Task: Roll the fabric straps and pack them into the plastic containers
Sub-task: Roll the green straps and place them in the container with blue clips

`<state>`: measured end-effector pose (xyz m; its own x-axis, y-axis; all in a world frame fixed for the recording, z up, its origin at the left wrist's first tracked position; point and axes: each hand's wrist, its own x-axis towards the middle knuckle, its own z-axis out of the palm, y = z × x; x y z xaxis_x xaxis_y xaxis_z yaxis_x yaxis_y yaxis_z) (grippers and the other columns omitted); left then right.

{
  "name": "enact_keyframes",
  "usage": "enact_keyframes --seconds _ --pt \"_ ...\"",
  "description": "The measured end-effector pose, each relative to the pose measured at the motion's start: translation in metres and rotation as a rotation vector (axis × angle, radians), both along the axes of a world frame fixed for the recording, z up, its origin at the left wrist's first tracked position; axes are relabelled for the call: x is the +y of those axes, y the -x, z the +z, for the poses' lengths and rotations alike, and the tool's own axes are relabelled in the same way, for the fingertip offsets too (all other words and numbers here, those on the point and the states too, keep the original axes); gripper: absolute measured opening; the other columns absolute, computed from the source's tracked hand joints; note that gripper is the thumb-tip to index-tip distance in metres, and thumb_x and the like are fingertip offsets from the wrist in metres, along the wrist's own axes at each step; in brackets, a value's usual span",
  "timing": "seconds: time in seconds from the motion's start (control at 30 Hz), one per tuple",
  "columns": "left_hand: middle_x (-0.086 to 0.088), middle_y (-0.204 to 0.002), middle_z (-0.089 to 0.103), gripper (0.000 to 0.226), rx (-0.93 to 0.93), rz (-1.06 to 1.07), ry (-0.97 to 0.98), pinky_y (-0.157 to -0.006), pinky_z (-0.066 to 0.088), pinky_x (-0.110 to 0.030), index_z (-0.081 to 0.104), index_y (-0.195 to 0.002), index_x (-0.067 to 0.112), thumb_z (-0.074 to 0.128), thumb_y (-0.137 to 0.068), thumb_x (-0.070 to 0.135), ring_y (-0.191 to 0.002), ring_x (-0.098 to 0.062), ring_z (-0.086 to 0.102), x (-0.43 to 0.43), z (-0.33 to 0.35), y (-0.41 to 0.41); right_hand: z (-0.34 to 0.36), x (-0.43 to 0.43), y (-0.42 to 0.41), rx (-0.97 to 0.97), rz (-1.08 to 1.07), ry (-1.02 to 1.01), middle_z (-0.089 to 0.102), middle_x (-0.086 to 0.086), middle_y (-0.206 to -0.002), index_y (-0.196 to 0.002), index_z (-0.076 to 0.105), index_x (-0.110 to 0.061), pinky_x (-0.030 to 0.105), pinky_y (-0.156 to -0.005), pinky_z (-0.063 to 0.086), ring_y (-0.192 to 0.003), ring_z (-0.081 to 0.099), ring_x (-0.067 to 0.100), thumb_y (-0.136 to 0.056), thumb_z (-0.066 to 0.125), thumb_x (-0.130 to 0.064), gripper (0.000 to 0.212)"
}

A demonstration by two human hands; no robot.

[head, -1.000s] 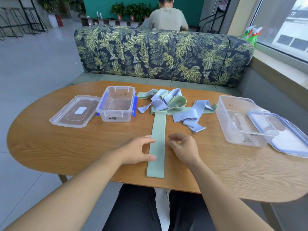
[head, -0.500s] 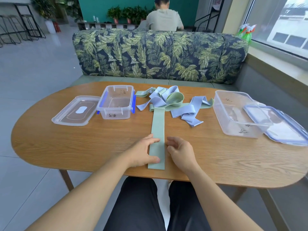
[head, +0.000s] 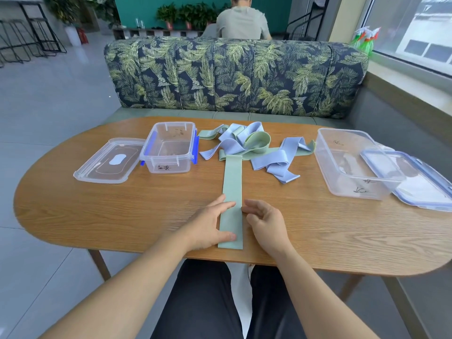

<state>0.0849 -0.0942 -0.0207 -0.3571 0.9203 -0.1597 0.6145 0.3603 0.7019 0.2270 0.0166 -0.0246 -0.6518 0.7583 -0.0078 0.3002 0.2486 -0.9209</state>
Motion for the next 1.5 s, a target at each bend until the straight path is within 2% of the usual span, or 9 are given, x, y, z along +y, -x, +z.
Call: enact_keyframes --seconds 0.27,0.37,0.47,0.57,0.7,0.87,1.03,1.37,1.5 --pt "0.006 -0.155 0.028 0.049 -0.082 0.097 -0.166 -0.118 0.026 -0.033 0.055 -0.127 0.037 0.074 -0.083 0.028 -0.139 -0.006 0.033 -0.004 0.009 0.010 0.008 0.002 -0.008 0.117 -0.027 0.106 0.071 -0.011 -0.099 -0.109 0.066 -0.020 0.006 -0.073 0.045 -0.091 0.064 -0.004 -0.088 0.052 0.004 0.035" --pt "0.010 -0.121 0.061 0.019 -0.073 0.176 -0.288 -0.104 0.044 -0.035 0.067 -0.087 0.034 0.075 -0.081 0.018 -0.110 -0.003 0.058 -0.013 0.014 0.010 0.015 0.001 -0.016 0.179 -0.005 0.101 0.073 -0.008 -0.091 -0.094 0.071 -0.019 0.007 -0.068 0.045 -0.079 0.063 -0.004 -0.086 0.059 0.004 0.028" --pt "0.009 -0.090 0.066 0.016 -0.045 0.155 -0.296 -0.089 0.050 -0.035 0.067 -0.072 0.027 0.078 -0.077 0.016 -0.087 -0.006 0.062 -0.025 0.011 0.001 0.017 -0.006 -0.020 0.193 0.105 0.091 0.073 -0.004 -0.089 -0.082 0.075 -0.023 0.016 -0.073 0.046 -0.081 0.063 0.004 -0.082 0.067 -0.005 0.019" --pt "0.014 -0.091 0.064 0.020 -0.027 0.068 -0.254 -0.088 0.048 -0.026 0.067 -0.073 0.035 0.080 -0.075 0.020 -0.091 -0.006 0.061 -0.031 0.001 -0.010 0.013 -0.012 -0.020 0.110 0.178 0.011 0.072 -0.001 -0.090 -0.078 0.074 -0.030 0.008 -0.081 0.038 -0.092 0.061 0.006 -0.082 0.071 -0.010 0.020" --pt "0.020 -0.095 0.061 0.025 0.039 0.050 -0.262 -0.084 0.041 -0.013 0.064 -0.068 0.039 0.080 -0.076 0.021 -0.096 -0.002 0.058 -0.030 -0.005 -0.014 0.011 -0.016 -0.026 -0.004 0.218 -0.038 0.071 0.001 -0.087 -0.082 0.075 -0.023 0.007 -0.085 0.039 -0.078 0.059 -0.002 -0.081 0.073 -0.010 0.013" --pt "0.021 -0.098 0.058 0.009 0.193 -0.045 -0.188 -0.088 0.024 -0.004 0.070 -0.076 0.034 0.075 -0.081 0.029 -0.102 0.003 0.050 -0.030 0.000 -0.013 0.003 -0.018 -0.030 -0.085 0.330 -0.275 0.067 -0.014 -0.081 -0.078 0.075 -0.023 0.022 -0.102 0.032 -0.089 0.054 -0.003 -0.079 0.075 -0.015 0.008" --pt "0.021 -0.097 0.056 0.001 0.271 -0.097 -0.206 -0.093 0.018 -0.007 0.072 -0.084 0.033 0.073 -0.083 0.032 -0.105 0.002 0.046 -0.031 0.001 -0.012 0.002 -0.019 -0.029 -0.117 0.361 -0.391 0.063 -0.011 -0.084 -0.076 0.074 -0.024 0.002 -0.093 0.024 -0.090 0.055 0.008 -0.078 0.074 -0.021 0.003" --pt "0.023 -0.087 0.060 0.018 0.344 -0.084 -0.313 -0.093 0.021 -0.017 0.070 -0.083 0.038 0.067 -0.074 0.053 -0.097 0.006 0.044 -0.042 -0.001 -0.016 -0.004 -0.023 -0.028 -0.116 0.312 -0.461 0.052 -0.016 -0.083 -0.082 0.076 -0.021 0.012 -0.079 0.038 -0.093 0.045 0.002 -0.082 0.073 -0.021 0.003" --pt "0.024 -0.084 0.062 0.009 0.387 -0.093 -0.255 -0.093 0.022 -0.024 0.068 -0.080 0.036 0.072 -0.080 0.044 -0.092 0.004 0.046 -0.038 -0.003 -0.019 -0.004 -0.025 -0.029 -0.116 0.301 -0.490 0.050 -0.013 -0.082 -0.081 0.075 -0.021 0.016 -0.079 0.039 -0.090 0.044 0.002 -0.083 0.072 -0.021 0.004"
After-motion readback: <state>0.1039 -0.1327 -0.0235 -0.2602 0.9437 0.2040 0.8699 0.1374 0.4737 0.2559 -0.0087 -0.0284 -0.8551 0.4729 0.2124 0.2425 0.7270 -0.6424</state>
